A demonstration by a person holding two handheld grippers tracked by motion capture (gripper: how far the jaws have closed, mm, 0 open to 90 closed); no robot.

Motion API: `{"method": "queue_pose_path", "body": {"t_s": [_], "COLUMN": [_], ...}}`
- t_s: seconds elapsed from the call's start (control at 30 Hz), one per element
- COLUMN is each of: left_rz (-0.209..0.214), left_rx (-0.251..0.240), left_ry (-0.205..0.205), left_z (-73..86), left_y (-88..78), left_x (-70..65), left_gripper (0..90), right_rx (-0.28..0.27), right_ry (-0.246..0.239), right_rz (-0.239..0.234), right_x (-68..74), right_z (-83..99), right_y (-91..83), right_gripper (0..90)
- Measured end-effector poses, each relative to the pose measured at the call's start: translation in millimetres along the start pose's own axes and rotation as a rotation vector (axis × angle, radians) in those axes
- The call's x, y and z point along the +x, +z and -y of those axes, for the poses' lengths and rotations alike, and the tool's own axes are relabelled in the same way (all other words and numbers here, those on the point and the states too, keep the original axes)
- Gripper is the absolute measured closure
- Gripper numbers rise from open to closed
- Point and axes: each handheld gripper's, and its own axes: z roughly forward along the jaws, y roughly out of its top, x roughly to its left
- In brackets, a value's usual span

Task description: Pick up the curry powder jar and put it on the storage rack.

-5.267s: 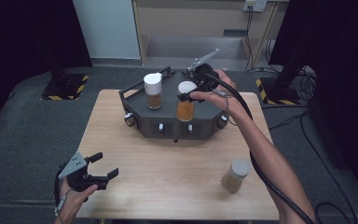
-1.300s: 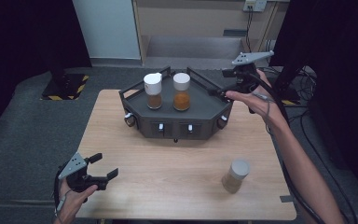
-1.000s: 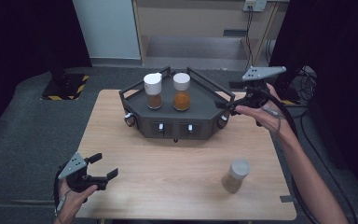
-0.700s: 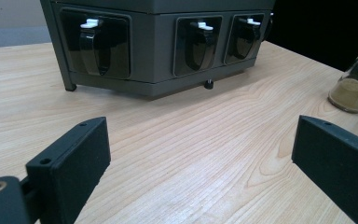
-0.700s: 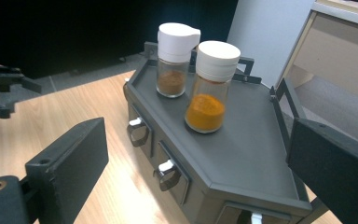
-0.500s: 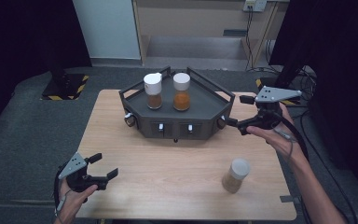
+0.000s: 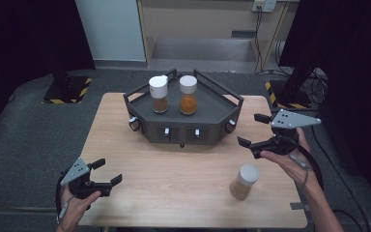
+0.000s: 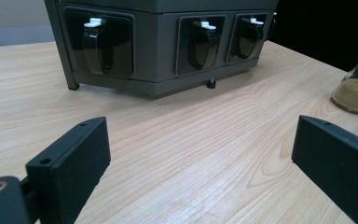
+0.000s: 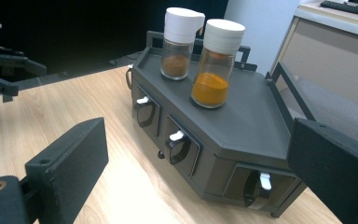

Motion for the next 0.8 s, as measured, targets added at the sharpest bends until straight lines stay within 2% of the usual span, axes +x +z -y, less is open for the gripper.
{"method": "queue_pose_path", "body": {"t_s": [0.2,0.37,0.53,0.7,0.8], "left_rz": [-0.001,-0.002,-0.004,-0.006,-0.004], "left_rx": [-0.001,-0.002,-0.001,-0.002,-0.001], "left_ry": [0.0,0.001,0.0,-0.001,0.0], "left_z": [0.1,0.0,0.1,0.1,0.1], "left_y": [-0.1,-0.4,-0.3,-0.5,-0.3], "left_x": [-0.1,-0.3,-0.4,-0.6,-0.5], "left_gripper": [3.0,3.0,3.0,3.0,3.0], "right_rx": [-0.011,-0.033,-0.049,-0.079,-0.074], "right_ry": [-0.01,0.023,0.042,0.062,0.056], "right_rz": [0.024,0.027,0.048,0.089,0.123], "right_x": [11.3,15.7,20.2,26.4,31.9], "right_z": [11.5,27.0,40.2,55.0,61.6], "right_y": [-10.5,-18.9,-26.4,-33.1,-35.4], "right_gripper": [5.9,6.0,6.0,6.0,5.9]}}
